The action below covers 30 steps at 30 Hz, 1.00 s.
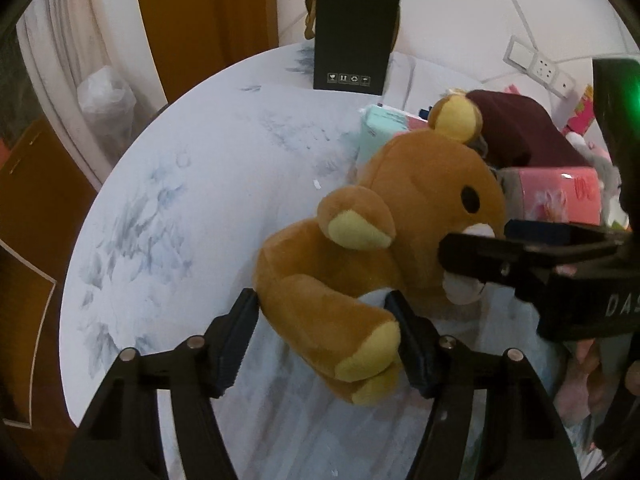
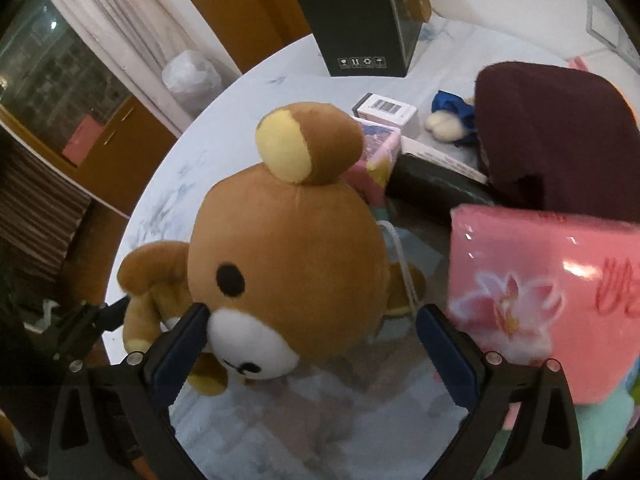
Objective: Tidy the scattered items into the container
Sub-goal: 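Grasp the brown bear plush with the right gripper while the left gripper pinches it too, then lift the brown bear with both grippers and carry it toward the crate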
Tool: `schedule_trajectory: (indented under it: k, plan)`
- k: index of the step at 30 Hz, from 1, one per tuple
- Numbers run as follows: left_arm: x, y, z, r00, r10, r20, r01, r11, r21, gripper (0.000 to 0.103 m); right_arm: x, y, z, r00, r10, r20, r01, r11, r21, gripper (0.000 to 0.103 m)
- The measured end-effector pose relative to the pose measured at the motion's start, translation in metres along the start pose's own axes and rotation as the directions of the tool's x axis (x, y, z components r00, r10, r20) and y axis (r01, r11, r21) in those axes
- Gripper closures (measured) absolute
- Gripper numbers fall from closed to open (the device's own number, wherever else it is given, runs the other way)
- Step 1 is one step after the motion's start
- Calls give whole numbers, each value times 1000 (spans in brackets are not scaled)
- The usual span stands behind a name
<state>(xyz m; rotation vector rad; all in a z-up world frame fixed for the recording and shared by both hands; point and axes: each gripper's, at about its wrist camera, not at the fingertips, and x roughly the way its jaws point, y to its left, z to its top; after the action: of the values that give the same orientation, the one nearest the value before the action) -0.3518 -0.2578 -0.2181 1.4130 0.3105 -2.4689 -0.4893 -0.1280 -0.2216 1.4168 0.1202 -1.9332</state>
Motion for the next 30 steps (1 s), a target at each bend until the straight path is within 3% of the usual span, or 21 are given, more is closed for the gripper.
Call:
schedule_trajectory:
  k: [4,7,10,12,15,20,30]
  plan:
    - [7,9,10,1000,-12,-5,12,1000,-19,25,9,2,8,1000,-7,-12,7,1000,3,0]
    - [16,14,15,999,-29,-33,28,999,-34,12,16,3,13,1000,-7,-23,8,1000,9,0]
    - [27,14,16,997,-53,-54,51,998,-32,11,24,3,18,999,-7,-35,8,1000,18,0]
    - [30,13,17,996,-69,-51,68,997,-25,26,29,3,21,999,-15,-45,16,1000,19,0]
    - [29,11,18,996,-78,-42,77,997,-27,31,35,9,21,998,-38,-52,38,999,-6,1]
    - [17,12,18,997,-72,-26,71,997,-25,34,30,13,20,999,-14,-41,13,1000,-6,13]
    - [-52,3,31,990,-64,123,61,998,29,34,-31,31,23,997,14,78,-11,999,-30,14]
